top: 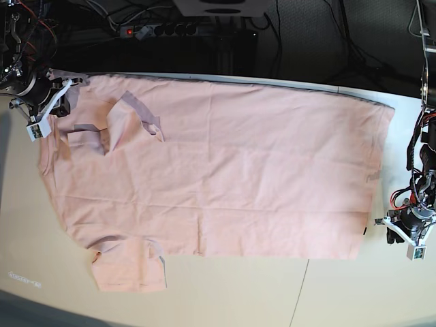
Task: Fold the T-shirt properly
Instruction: 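Release the left gripper and move it to the shirt's hem corner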
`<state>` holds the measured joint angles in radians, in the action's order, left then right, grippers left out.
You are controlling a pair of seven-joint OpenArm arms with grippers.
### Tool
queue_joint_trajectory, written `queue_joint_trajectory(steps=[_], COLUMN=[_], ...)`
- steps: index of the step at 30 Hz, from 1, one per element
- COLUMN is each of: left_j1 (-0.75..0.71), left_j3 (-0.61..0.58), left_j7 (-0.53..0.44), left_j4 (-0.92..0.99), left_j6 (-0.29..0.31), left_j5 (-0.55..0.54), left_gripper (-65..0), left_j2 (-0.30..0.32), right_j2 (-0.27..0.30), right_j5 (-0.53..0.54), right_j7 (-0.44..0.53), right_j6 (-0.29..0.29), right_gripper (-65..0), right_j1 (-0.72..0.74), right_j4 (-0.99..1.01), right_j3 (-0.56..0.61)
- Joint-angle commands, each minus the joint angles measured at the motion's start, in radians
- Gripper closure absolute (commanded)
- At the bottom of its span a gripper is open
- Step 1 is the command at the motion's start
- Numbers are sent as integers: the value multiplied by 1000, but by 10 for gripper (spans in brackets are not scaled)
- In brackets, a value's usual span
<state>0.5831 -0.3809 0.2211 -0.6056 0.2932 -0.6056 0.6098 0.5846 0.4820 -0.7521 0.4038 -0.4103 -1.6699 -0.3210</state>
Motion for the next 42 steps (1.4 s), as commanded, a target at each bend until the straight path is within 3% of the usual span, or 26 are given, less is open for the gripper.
queue_joint_trajectory(steps=[1,3,4,6,9,13,21,24,27,42], left_j1=[32,33,34,38,44,61,66,65,65,74], left_j3=[5,5,5,6,7,7,7,7,7,7], left_j7=[7,64,86,119,146,182,224,220,191,165], left_j4=[-10,-10,-10,-10,-10,-10,-9,-5,27,111], left_j6=[10,15,55,126,178,259,268,264,216,216], left_j5=[-5,-24,-48,-103,-181,-229,-213,-179,-175,-114], left_gripper=[-202,-203,-220,-299,-412,-423,-423,-423,-423,-423], left_j2=[16,16,16,17,19,16,-28,-31,-31,-87], right_j2=[22,22,22,22,22,22,22,22,22,22], right_j5=[5,5,5,6,8,9,27,27,27,35], right_j7=[20,21,23,23,22,22,20,18,18,18], right_j6=[5,5,5,5,5,5,5,5,5,5], right_gripper=[0,0,0,0,0,0,0,0,0,0], right_j1=[3,3,3,3,3,3,2,3,3,3], right_j4=[-13,-13,-13,-13,-13,-13,-13,-13,-13,-13], right_j3=[-11,-11,-11,-11,-11,-11,-11,-11,-11,-11])
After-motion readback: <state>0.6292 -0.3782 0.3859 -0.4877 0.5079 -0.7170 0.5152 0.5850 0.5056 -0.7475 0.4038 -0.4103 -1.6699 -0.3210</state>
